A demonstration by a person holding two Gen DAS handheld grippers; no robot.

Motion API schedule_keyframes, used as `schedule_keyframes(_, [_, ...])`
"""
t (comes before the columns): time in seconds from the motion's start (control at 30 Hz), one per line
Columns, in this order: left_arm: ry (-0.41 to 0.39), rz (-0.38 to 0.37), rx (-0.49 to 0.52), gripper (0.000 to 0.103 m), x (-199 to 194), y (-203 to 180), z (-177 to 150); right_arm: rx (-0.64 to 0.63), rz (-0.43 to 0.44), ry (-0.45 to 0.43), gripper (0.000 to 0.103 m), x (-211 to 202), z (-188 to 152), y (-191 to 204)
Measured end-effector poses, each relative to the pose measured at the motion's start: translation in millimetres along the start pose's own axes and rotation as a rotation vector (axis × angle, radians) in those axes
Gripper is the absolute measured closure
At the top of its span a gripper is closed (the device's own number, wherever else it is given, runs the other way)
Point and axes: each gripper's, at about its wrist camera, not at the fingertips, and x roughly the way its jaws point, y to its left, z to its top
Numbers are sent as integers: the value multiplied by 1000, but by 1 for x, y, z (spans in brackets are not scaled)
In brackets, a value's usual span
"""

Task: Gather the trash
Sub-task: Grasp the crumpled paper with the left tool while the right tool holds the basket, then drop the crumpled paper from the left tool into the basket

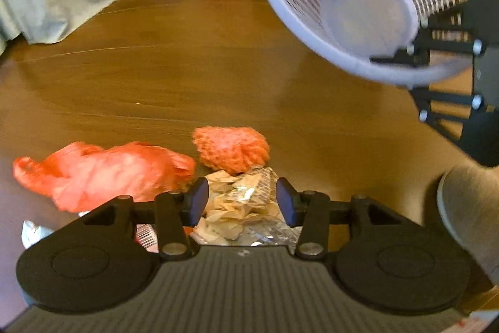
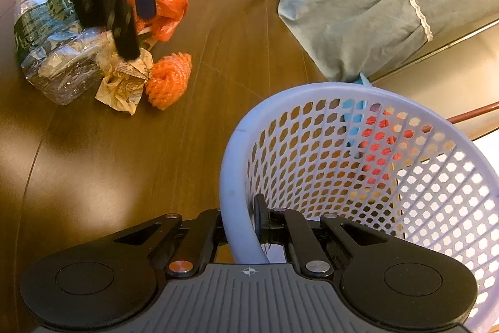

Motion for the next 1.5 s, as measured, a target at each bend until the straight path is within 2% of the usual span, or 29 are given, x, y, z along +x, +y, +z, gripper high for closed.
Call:
schedule_keyframes(0.2, [66,24,75,61,29,-14,1,7,3,-4,102,0,-2,0])
schedule_keyframes(0.27, [95,25,78,65,36,-13,-1,8,4,-4,102,0,-2,-1])
schedule_keyframes(0.37, [83,38,101,72,31,-12,-3,0,2,-5,102,1,-2,0])
schedule_keyframes(0.67, [-67,85,103,72,-26,-8,15,-9,2,5,102,0,-1,0])
schedule_keyframes(0.8, [-160,104,111,72,-55,-9,41,-13,4,5,102,-1,-1,0])
schedule_keyframes(1.0, [-298,50,150,72,-87,-28,86,-11,9,1,102,-3,-1,2])
schedule_keyframes(1.17, [-370,-42,174,71,-95,-51,110,-6,10,-5,102,-5,-2,2])
schedule_keyframes(1.27, [-401,-90,173,68,-88,-65,117,-4,11,-7,102,-5,-3,1])
schedule_keyframes(1.3, [-416,-107,169,55,-87,-69,120,-3,12,-7,102,-5,-3,1])
schedule_keyframes(1.33, [-419,-112,161,36,-84,-72,122,-1,13,-7,102,-4,-3,0])
schedule_keyframes(1.43, [-413,-106,141,34,-80,-73,122,5,14,-9,102,-5,-4,-2])
schedule_keyframes(1.5, [-409,-76,127,34,-83,-67,115,8,12,-11,102,-4,-4,-2])
